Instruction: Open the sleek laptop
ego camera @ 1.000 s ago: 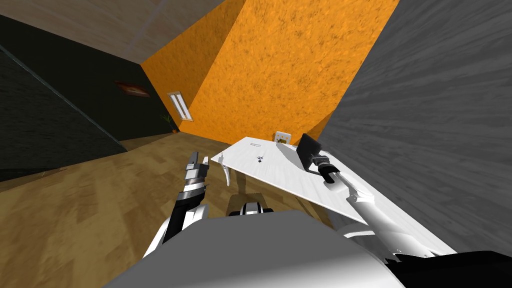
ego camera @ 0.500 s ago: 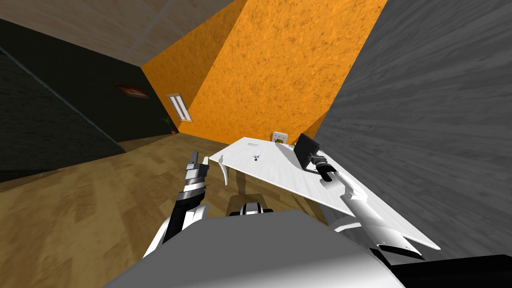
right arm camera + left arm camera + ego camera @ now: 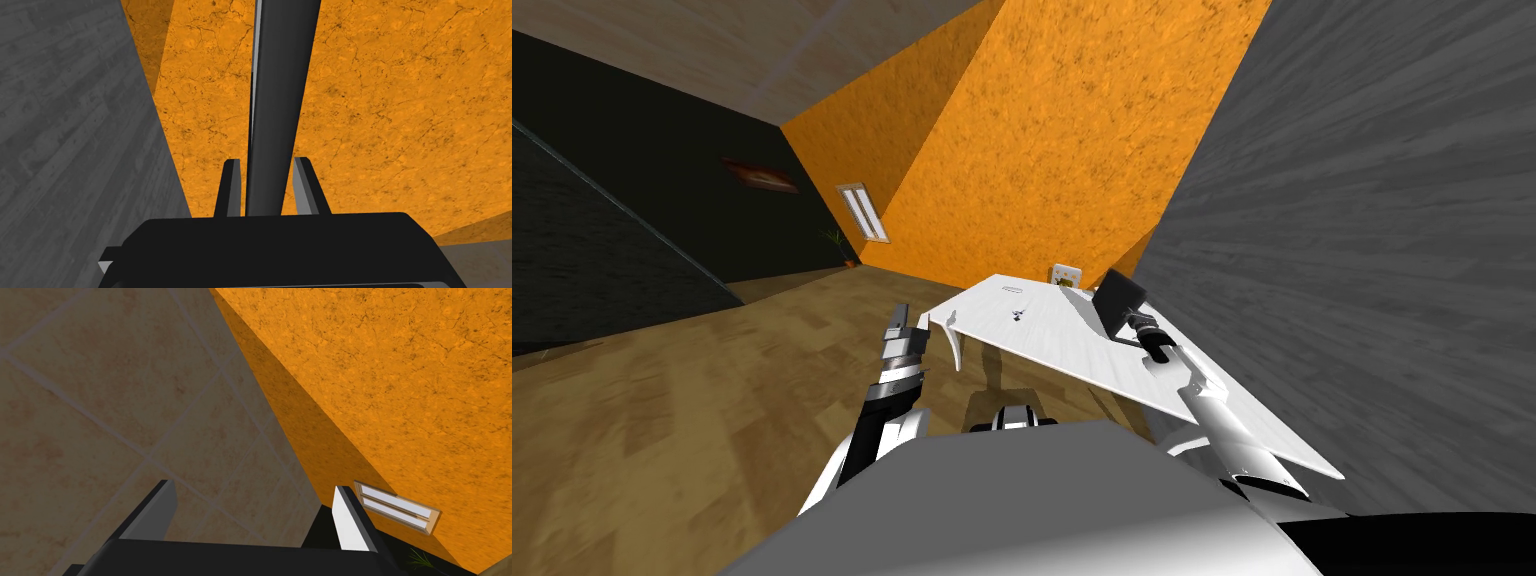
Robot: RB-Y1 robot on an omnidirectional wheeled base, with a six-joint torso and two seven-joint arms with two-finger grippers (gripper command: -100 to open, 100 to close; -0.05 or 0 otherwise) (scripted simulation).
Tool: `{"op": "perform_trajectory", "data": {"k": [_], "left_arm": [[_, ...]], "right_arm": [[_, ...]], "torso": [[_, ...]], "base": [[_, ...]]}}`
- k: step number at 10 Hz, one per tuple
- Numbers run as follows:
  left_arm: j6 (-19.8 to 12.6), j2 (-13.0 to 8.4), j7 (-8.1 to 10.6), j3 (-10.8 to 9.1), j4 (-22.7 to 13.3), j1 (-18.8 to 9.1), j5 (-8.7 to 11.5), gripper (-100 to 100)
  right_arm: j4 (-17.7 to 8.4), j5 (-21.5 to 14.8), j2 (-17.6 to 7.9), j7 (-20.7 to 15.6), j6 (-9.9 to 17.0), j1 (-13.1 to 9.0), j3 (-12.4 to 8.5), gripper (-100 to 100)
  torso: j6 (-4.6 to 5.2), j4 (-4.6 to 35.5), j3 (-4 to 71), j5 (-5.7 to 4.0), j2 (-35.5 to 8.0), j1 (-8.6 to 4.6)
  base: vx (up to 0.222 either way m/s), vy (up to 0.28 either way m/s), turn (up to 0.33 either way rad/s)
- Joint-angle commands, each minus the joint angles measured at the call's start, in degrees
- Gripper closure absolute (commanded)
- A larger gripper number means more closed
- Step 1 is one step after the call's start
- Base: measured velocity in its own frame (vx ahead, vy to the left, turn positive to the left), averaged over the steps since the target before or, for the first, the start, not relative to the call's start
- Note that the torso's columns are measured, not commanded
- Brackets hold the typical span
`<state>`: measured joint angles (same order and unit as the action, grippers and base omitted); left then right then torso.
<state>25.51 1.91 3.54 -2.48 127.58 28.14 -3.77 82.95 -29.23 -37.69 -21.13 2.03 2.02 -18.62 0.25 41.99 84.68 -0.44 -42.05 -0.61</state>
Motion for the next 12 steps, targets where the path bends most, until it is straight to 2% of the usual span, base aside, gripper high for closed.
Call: {"op": "perform_trajectory", "data": {"k": [1, 2, 3, 4, 7, 8, 11, 12], "left_arm": [[0.00, 0.00, 0.00, 0.00, 0.00, 0.00, 0.00, 0], [0.00, 0.00, 0.00, 0.00, 0.00, 0.00, 0.00, 0], [0.00, 0.00, 0.00, 0.00, 0.00, 0.00, 0.00, 0], [0.00, 0.00, 0.00, 0.00, 0.00, 0.00, 0.00, 0], [0.00, 0.00, 0.00, 0.00, 0.00, 0.00, 0.00, 0], [0.00, 0.00, 0.00, 0.00, 0.00, 0.00, 0.00, 0], [0.00, 0.00, 0.00, 0.00, 0.00, 0.00, 0.00, 0], [0.00, 0.00, 0.00, 0.00, 0.00, 0.00, 0.00, 0]], "right_arm": [[-2.56, 1.39, 3.36, 1.48, -2.17, -1.11, -1.11, 100], [-3.26, 1.97, 4.48, 2.06, -2.98, -1.66, -1.47, 100], [-2.78, 1.67, 3.30, 1.72, -3.28, -1.98, -1.64, 100], [-4.81, 3.13, 5.67, 2.75, -5.82, -2.59, -2.29, 100], [-7.66, 5.16, 9.28, 4.02, -9.15, -3.11, -3.06, 100], [-7.66, 5.16, 9.28, 4.02, -9.15, -3.11, -3.06, 100], [-10.50, 7.19, 12.89, 5.29, -12.48, -3.62, -3.83, 100], [-10.50, 7.19, 12.89, 5.29, -12.48, -3.62, -3.83, 100]], "torso": [[0.06, -0.07, 0.00, -0.07, 0.02, -0.04], [0.03, -0.15, 0.00, -0.18, 0.04, -0.08], [-0.01, -0.18, 0.06, -0.19, 0.13, -0.17], [-0.16, -0.08, 0.09, 0.00, 0.15, 0.13], [-0.28, -0.33, 0.18, -0.25, 0.32, 0.04], [-0.35, -0.37, 0.19, -0.29, 0.37, 0.03], [-0.42, -0.36, 0.19, -0.23, 0.36, 0.22], [-0.54, -0.35, 0.21, -0.23, 0.39, 0.22]], "base": [[-0.009, -0.087, -0.040], [-0.022, -0.078, -0.063], [-0.013, -0.028, -0.009], [0.013, -0.056, -0.092], [0.021, -0.088, -0.077], [0.013, -0.050, -0.016], [0.013, -0.050, -0.070], [0.011, -0.049, -0.019]]}}
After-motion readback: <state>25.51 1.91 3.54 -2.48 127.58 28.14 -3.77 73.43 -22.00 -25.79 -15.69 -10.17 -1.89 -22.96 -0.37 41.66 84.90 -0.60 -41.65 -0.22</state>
